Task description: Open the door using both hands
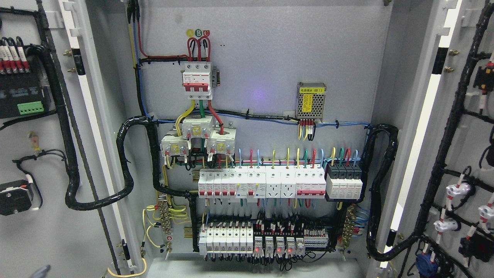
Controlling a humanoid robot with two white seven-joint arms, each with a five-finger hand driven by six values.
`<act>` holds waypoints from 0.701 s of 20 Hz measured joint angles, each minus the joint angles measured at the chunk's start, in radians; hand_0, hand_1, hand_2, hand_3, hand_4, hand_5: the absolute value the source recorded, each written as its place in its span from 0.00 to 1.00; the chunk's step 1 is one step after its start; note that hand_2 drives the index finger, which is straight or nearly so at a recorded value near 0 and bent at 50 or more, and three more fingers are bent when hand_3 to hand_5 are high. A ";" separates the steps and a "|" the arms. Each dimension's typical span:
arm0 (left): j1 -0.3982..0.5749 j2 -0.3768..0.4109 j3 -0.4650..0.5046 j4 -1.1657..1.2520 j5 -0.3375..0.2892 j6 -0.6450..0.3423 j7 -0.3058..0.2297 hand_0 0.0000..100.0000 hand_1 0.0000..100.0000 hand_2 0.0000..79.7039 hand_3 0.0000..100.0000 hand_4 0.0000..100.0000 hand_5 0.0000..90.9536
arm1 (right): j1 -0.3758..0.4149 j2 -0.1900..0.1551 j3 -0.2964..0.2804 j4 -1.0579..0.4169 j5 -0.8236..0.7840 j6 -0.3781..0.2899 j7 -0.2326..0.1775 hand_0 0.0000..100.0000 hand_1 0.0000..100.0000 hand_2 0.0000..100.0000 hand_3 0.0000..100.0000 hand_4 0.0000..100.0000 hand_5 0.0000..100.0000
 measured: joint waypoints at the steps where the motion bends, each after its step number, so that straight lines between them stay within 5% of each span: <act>1: 0.005 -0.040 -0.020 0.010 -0.060 0.000 0.000 0.00 0.00 0.00 0.00 0.00 0.00 | -0.007 0.010 0.013 0.040 0.019 0.000 0.000 0.00 0.00 0.00 0.00 0.00 0.00; 7: -0.005 -0.247 -0.107 0.251 -0.251 0.000 -0.002 0.00 0.00 0.00 0.00 0.00 0.00 | -0.100 0.091 0.066 0.408 0.155 0.004 -0.001 0.00 0.00 0.00 0.00 0.00 0.00; 11: -0.066 -0.349 -0.134 0.540 -0.270 0.000 0.000 0.00 0.00 0.00 0.00 0.00 0.00 | -0.196 0.150 0.086 0.724 0.203 0.028 -0.004 0.00 0.00 0.00 0.00 0.00 0.00; 14: -0.122 -0.407 -0.133 0.768 -0.266 0.000 0.001 0.00 0.00 0.00 0.00 0.00 0.00 | -0.247 0.191 0.096 0.939 0.221 0.156 -0.002 0.00 0.00 0.00 0.00 0.00 0.00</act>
